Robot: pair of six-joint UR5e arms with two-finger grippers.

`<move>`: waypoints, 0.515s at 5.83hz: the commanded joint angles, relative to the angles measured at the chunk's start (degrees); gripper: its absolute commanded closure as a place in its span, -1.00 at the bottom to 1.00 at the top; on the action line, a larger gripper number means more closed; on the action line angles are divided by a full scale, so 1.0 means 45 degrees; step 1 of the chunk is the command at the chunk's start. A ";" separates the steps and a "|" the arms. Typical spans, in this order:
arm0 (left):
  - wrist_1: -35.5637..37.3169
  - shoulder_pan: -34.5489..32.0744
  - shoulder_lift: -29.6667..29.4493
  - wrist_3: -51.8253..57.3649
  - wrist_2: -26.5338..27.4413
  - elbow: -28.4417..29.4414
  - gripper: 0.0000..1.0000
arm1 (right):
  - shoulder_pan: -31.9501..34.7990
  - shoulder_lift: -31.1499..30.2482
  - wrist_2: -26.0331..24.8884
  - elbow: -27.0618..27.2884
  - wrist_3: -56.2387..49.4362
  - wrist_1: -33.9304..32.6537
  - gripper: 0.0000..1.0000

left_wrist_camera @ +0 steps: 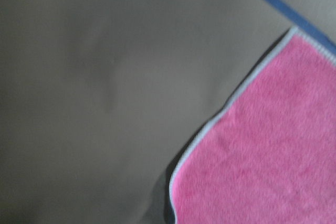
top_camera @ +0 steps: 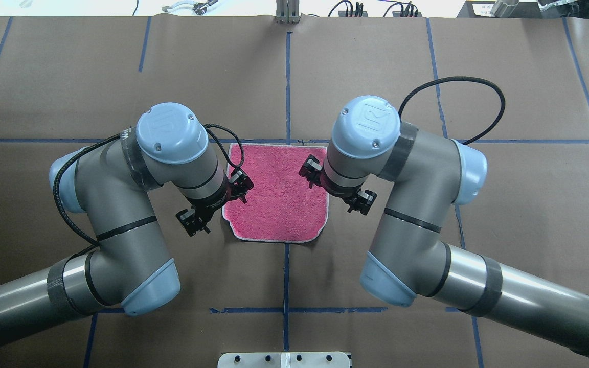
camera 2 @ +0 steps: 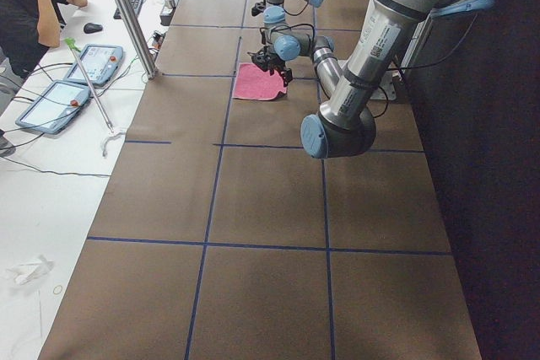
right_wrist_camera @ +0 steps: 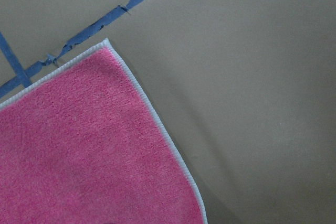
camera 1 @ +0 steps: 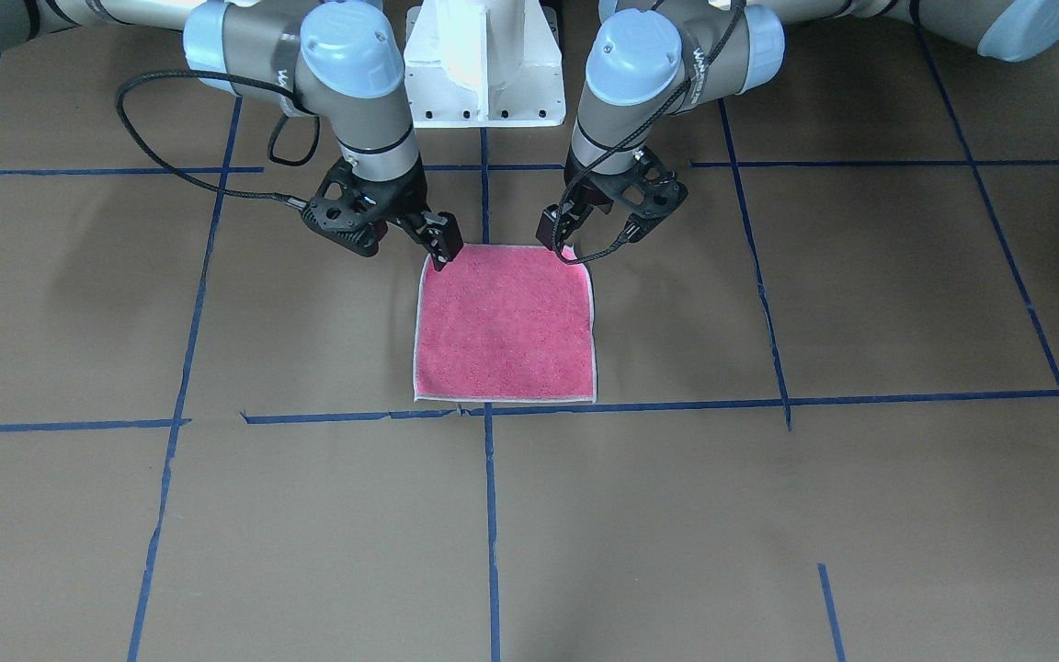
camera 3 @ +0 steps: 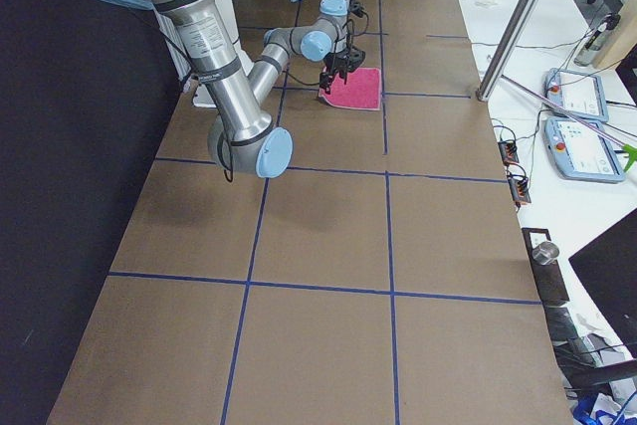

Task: Fold towel twice with both arms
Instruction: 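Lower both grippers onto the pink towel's nearer corners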

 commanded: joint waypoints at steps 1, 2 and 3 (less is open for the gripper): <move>-0.0024 0.0059 0.0091 -0.0081 0.0045 0.0198 -1.00 | -0.0199 0.0118 0.0011 -0.0349 0.0030 -0.0003 -1.00; -0.0140 0.0098 0.0072 -0.0041 0.0045 0.0258 -1.00 | -0.0549 0.0002 -0.0008 -0.0368 0.0125 -0.0023 -1.00; -0.0199 0.0117 0.0033 0.0037 0.0045 0.0568 -1.00 | -0.0862 -0.0096 -0.0008 -0.0349 0.0165 -0.0042 -1.00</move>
